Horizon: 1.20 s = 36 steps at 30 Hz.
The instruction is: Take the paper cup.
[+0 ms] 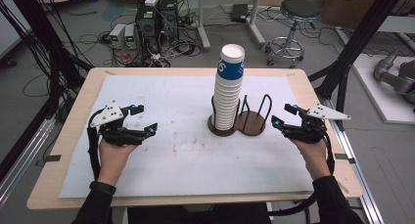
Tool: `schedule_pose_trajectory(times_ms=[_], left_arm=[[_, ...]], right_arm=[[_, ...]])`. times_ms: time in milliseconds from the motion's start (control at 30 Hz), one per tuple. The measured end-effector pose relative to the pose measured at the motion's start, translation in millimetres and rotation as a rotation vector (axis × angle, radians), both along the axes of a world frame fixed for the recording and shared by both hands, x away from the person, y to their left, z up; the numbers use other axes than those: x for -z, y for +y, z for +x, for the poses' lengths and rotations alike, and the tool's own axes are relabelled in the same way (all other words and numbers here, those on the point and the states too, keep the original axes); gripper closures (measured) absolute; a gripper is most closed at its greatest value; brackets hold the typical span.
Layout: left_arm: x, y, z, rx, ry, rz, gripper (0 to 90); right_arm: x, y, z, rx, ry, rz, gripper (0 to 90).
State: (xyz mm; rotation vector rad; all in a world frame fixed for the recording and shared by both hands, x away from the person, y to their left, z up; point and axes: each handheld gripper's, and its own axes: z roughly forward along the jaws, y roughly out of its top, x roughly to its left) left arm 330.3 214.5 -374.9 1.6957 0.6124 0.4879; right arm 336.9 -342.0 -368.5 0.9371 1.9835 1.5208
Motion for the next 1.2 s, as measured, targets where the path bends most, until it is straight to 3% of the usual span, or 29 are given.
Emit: schedule_pose_trajectory(times_ms=[200,300,533,800,1200], left_arm=[[-2.6,2.5,0.2,-0.013,-0.002,-0.029,11.5],[-1.8,0.2,0.2,-0.009,0.004,-0.016,9.5],[-1.6,-3.0,1.4,0.007,0.005,-0.006,7.7],[-1.5,-1.7,0.2,0.016,0.014,-0.028,7.7],[-1.2,-1.6,0.0,0.029,0.018,-0.039,7.4]], right_arm=[[-0.5,-0.2,-0.9,-0.016,-0.005,0.008,23.0],[-0.8,-1.6,-1.4,-0.027,0.004,0.031,21.7],[-7.1,2.0,-4.2,-0.060,-0.029,0.035,20.7],[-18.9,20.3,2.2,-0.101,-0.054,0.035,17.6],[-32.2,57.5,29.7,-0.146,-0.063,-0.003,17.5]])
